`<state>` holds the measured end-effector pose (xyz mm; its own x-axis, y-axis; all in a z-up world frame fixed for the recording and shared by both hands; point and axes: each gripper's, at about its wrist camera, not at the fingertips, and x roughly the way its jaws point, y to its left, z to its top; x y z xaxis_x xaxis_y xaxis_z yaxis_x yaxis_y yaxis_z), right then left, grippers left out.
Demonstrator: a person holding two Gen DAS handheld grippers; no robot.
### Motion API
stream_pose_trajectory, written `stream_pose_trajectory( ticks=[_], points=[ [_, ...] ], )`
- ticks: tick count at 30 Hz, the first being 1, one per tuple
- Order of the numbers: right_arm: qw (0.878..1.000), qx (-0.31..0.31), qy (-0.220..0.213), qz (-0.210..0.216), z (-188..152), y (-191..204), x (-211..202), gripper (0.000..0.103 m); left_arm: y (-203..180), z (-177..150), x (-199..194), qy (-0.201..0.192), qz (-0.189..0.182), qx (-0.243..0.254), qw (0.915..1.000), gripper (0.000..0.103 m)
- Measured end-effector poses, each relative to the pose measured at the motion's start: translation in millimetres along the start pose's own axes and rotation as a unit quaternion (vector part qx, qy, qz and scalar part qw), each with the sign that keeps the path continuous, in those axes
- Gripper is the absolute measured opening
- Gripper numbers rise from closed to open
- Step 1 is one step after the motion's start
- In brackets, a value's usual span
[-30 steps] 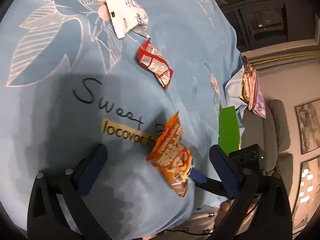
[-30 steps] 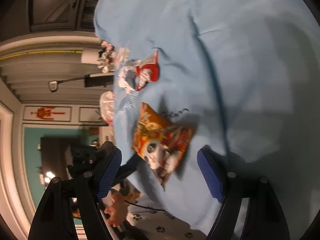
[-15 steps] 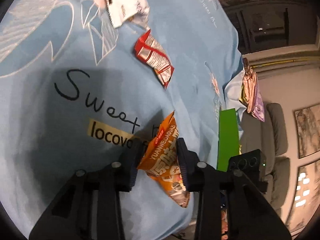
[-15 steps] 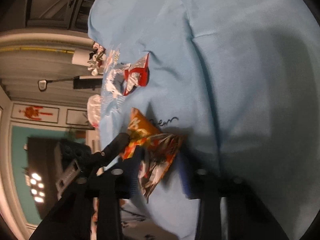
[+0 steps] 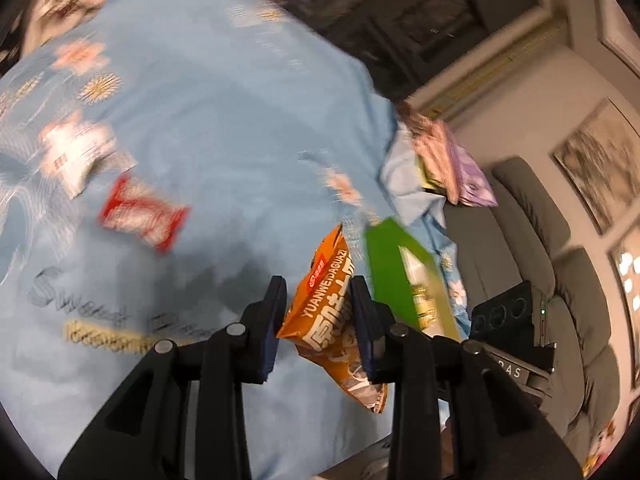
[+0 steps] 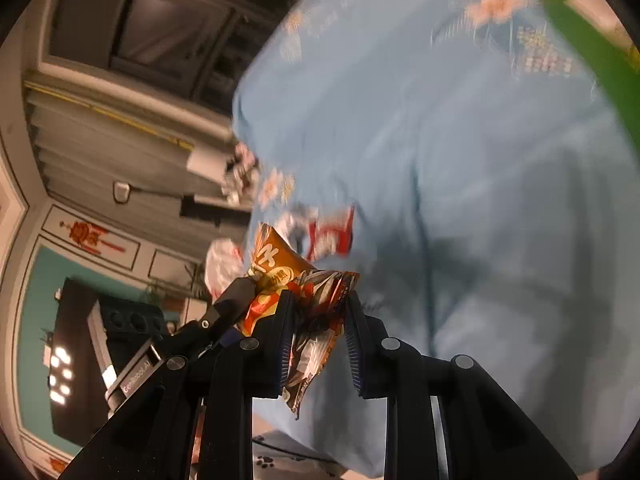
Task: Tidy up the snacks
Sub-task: 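Carry the orange bag into the green box and open the left gripper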
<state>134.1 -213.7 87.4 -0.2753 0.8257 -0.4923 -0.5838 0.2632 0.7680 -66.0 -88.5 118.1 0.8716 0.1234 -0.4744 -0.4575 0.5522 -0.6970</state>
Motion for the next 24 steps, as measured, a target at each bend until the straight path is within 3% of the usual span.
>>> stream_pose_trajectory(
  ticks=[5,7,10,14,18,24],
  points=[
    [0.996,0.006,-0.082,-0.025,31.5,-14.4,-74.8,0.026,-86.4,12.1,58.4,0.029,-0.043,0.062,0.9967,0.032],
    [0.992,0.009,-0.115,-0.054,43.6,-25.9,-110.9,0.026,-116.3,10.5,85.5,0.046,-0.059,0.082,0.9938,0.032],
    [0.984,0.023,-0.147,-0.096,55.6,-50.9,-152.1,0.026,-159.8,-1.7,133.2,0.085,-0.082,0.099,0.9881,0.032],
    [0.973,0.059,-0.163,-0.155,57.0,-90.4,-188.0,0.026,-198.5,-30.4,188.4,0.139,-0.076,0.126,0.9792,0.033],
    [0.966,0.096,-0.156,-0.183,49.1,-129.0,-201.7,0.026,-203.0,-57.3,217.5,0.172,-0.054,0.145,0.9729,0.033],
    [0.96,0.131,-0.141,-0.205,37.8,-155.9,-201.7,0.026,-199.6,-79.1,246.8,0.204,-0.027,0.144,0.9679,0.033]
  ],
)
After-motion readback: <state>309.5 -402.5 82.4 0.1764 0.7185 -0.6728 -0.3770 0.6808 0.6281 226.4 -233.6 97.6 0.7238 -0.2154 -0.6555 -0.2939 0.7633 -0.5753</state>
